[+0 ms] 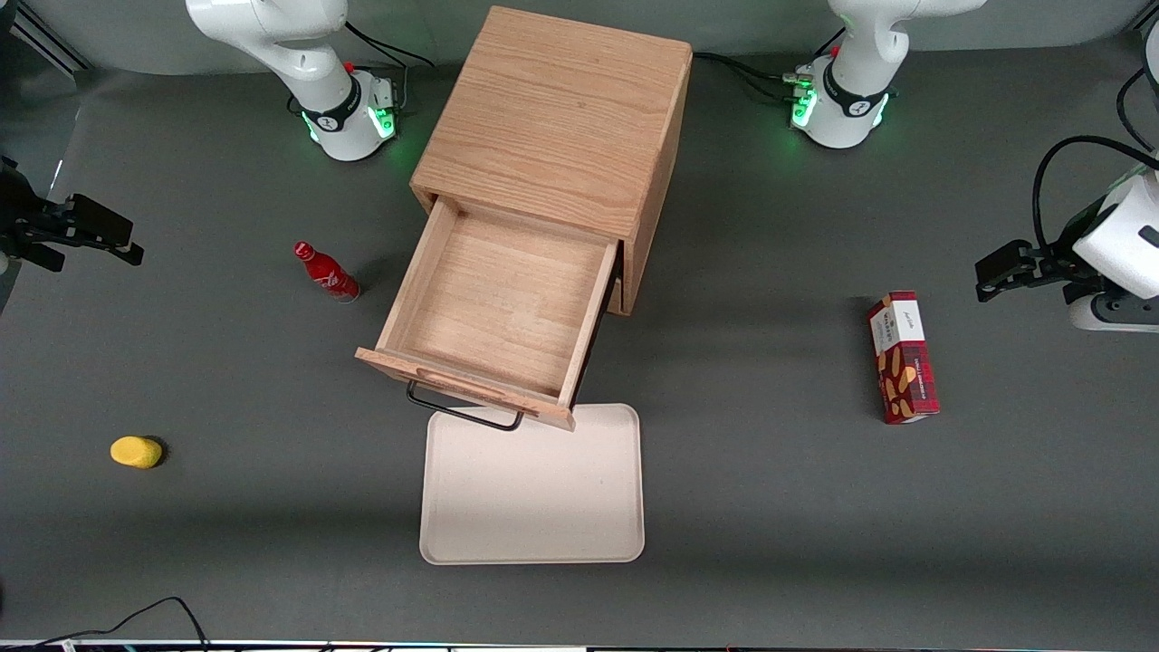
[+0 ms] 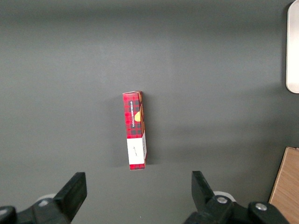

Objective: Close top drawer
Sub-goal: 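Move the right gripper toward the black handle of the open drawer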

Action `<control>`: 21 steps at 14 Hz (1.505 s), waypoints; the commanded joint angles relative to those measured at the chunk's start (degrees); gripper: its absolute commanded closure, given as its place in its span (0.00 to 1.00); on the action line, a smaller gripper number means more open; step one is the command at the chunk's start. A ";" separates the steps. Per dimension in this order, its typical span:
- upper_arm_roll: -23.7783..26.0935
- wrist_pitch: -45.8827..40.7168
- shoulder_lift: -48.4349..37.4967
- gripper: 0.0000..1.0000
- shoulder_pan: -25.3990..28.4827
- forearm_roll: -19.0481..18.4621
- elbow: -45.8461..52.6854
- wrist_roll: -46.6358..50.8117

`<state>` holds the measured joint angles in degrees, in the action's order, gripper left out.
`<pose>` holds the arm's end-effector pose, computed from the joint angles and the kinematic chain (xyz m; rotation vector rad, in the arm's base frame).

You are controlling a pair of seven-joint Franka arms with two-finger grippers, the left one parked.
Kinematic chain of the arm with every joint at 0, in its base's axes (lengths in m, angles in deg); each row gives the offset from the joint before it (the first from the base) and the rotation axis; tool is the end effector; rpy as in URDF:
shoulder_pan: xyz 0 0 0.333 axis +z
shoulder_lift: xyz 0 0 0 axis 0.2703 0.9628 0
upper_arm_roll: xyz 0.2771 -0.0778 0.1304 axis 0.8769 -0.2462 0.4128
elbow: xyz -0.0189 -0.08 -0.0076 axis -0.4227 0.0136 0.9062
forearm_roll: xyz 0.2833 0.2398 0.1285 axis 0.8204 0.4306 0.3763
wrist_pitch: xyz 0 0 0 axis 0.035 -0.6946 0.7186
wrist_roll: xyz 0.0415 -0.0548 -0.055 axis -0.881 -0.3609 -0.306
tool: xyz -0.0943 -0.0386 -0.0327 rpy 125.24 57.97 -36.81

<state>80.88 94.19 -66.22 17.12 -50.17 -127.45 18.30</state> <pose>0.5472 -0.0161 0.6454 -3.1233 -0.0492 -0.0135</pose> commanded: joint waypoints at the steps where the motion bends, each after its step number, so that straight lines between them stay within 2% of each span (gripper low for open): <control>1: 0.24 -0.17 0.59 0.00 -0.38 -0.30 1.12 0.22; 17: 0.24 -0.26 1.91 0.00 -0.91 0.05 2.00 0.66; 21: 0.33 -0.26 5.15 0.00 0.14 0.32 6.38 0.39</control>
<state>81.05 94.35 -64.48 16.64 -50.12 -125.77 18.30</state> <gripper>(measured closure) 0.000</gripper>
